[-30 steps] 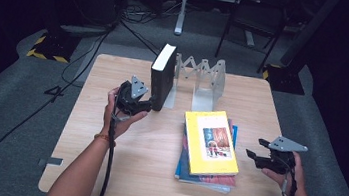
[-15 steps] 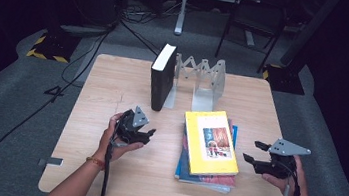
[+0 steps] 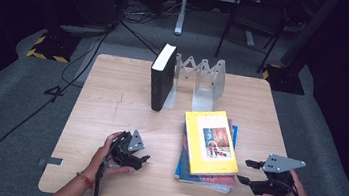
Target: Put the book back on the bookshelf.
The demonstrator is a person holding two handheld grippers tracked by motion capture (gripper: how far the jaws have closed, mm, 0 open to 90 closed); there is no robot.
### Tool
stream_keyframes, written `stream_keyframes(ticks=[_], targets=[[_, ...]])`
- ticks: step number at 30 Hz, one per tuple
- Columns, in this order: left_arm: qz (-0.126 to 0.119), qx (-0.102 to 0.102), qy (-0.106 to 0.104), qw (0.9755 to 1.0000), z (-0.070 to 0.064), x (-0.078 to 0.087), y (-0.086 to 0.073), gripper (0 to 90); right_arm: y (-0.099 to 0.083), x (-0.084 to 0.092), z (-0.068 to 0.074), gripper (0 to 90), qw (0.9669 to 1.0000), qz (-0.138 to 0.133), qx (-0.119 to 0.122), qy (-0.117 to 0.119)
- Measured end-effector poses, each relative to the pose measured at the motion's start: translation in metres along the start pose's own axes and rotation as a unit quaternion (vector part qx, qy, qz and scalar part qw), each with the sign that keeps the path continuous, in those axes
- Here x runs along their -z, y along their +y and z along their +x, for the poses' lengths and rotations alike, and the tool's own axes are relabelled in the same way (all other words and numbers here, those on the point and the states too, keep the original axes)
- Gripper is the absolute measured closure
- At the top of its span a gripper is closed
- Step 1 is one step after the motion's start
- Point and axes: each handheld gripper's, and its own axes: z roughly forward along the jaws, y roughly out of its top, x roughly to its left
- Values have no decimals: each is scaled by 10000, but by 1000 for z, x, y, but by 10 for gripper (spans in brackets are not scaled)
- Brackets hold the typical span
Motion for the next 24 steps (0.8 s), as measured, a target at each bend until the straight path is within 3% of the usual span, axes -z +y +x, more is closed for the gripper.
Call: stream_keyframes(ticks=[4,10,14,17,20,24], targets=[[104,82,-53,9999,-1,-1,-7,235,-1,-2,8,424,9997,171,91,117],[123,192,-124,9997,0,-5,-8,225,-2,-8,6,552,9995,254,5,206],[51,520,-418,9978,7,-9,-12,213,-3,-15,4,577,9990,369,-13,246],[10,521,-455,9976,9,-10,-13,207,-3,-20,3,517,9990,351,-23,267],[11,524,-442,9976,8,-11,-11,194,-1,-21,2,424,9987,152,-171,453],[6,514,-443,9977,7,-13,-9,185,2,-26,-1,383,9985,197,-400,312]])
